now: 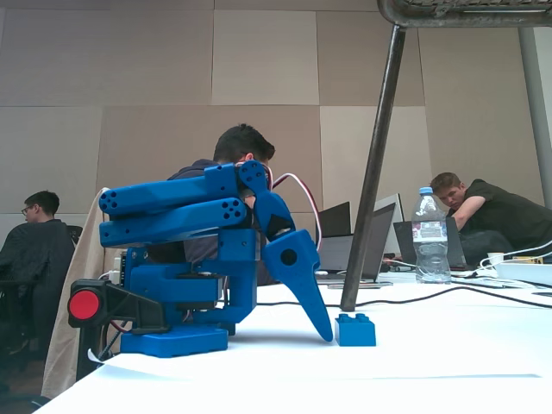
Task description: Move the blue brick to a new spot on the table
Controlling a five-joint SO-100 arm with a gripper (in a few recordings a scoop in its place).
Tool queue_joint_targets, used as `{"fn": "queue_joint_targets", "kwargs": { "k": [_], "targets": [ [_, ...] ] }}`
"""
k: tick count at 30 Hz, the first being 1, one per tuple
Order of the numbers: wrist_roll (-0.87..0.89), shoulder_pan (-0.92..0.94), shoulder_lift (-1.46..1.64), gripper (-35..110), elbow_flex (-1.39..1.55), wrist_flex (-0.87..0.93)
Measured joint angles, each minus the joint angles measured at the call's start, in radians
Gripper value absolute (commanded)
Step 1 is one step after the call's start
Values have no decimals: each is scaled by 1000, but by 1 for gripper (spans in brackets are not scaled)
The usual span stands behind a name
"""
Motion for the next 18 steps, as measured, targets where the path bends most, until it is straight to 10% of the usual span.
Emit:
{"fn": "queue_joint_targets", "kwargs": {
  "k": [18],
  "targets": [
    [34, 63, 0, 0, 0, 0]
  ]
}}
